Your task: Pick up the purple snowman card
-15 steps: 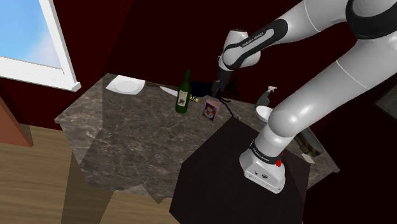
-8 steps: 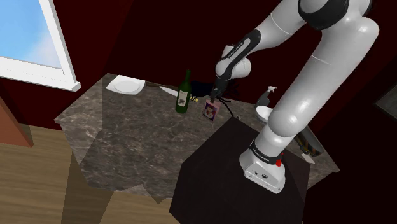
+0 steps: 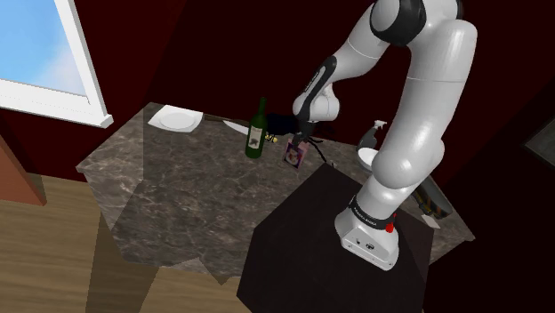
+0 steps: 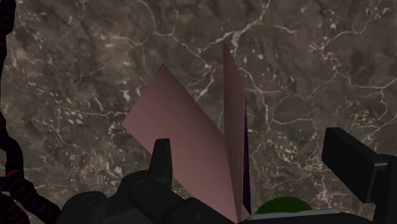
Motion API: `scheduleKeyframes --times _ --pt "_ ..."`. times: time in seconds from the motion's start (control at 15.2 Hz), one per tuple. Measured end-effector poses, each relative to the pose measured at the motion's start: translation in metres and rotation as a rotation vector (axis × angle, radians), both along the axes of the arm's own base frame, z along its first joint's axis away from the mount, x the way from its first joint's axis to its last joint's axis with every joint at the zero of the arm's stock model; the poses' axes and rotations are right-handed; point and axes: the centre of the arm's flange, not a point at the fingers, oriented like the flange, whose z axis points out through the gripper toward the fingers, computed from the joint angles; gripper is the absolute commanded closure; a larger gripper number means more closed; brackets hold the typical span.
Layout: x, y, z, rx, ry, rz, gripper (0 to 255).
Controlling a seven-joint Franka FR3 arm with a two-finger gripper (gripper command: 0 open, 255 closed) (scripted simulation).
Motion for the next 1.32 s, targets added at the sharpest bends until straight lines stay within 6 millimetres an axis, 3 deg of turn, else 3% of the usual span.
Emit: scheduleKeyframes --times 0.2,0.33,0.4,1.06,1.32 --pt "0.005 -0.009 -0.007 -0.054 -0.068 -0.009 0" --pt "0.009 -0.004 -0.017 -0.055 -0.069 -0.002 0" --pt "0.003 -0.003 -0.023 -0.024 -0.029 0.001 255" --pt "-0.002 -0.001 -0.029 0.007 0.01 0.001 255" --pt "0.0 0.002 -0.016 0.008 0.012 0.003 255"
